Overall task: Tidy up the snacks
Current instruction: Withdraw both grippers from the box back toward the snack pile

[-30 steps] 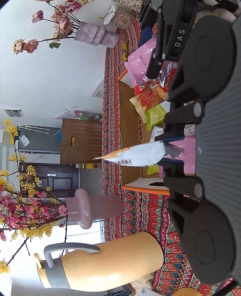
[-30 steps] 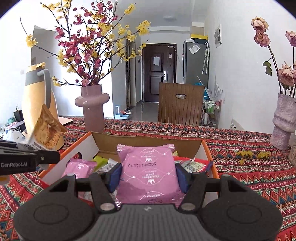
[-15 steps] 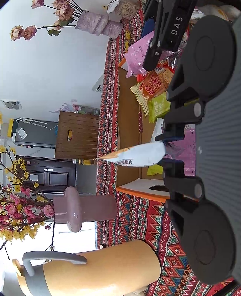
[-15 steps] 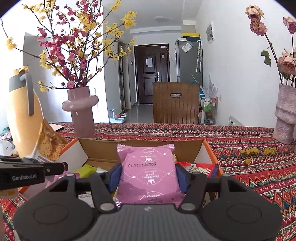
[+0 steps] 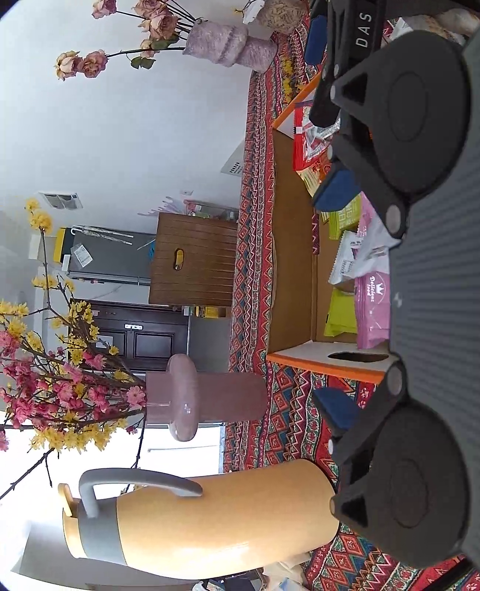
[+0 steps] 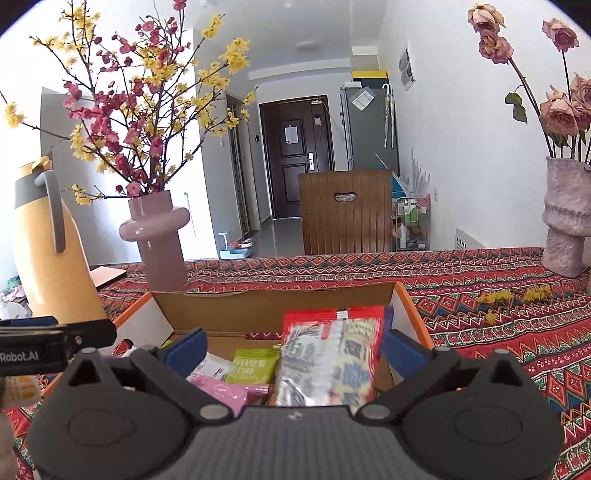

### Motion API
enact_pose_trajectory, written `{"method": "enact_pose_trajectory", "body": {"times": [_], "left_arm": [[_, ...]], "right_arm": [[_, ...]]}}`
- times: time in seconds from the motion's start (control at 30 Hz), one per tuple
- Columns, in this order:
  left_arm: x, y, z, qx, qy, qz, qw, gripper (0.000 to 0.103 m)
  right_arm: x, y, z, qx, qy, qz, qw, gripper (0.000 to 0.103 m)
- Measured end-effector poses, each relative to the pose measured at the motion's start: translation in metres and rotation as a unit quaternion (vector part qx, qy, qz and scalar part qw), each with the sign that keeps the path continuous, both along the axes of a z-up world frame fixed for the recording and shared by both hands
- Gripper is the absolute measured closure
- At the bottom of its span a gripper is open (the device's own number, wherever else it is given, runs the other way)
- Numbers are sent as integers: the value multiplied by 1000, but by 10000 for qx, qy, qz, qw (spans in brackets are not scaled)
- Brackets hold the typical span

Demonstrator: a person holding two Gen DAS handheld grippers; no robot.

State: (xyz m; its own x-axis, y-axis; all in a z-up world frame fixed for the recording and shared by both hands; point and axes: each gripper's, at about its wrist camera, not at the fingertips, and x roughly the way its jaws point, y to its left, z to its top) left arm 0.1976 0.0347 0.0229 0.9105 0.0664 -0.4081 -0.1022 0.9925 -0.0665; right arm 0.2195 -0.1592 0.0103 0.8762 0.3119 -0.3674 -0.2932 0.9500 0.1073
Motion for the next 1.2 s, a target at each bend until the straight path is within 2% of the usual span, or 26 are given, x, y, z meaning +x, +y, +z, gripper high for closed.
{"method": "enact_pose_trajectory", "body": {"times": [0.33, 0.6, 0.83, 1.2], "left_arm": [[-23, -3, 17, 126, -158, 68, 9998, 0], [-46, -4, 16, 215, -57, 53, 9997, 0], [-63, 0, -1, 270, 236, 77, 9993, 0], [-76, 13, -38, 195, 751, 168, 9968, 0]], "right_arm": [[-25, -9, 17, 7, -177, -77, 9998, 0], [-56, -27, 16, -87, -152, -121, 9998, 0], [-81, -56, 2, -347, -25, -378, 9987, 0], [-91, -91, -33, -786, 602, -627, 9931, 0]]}}
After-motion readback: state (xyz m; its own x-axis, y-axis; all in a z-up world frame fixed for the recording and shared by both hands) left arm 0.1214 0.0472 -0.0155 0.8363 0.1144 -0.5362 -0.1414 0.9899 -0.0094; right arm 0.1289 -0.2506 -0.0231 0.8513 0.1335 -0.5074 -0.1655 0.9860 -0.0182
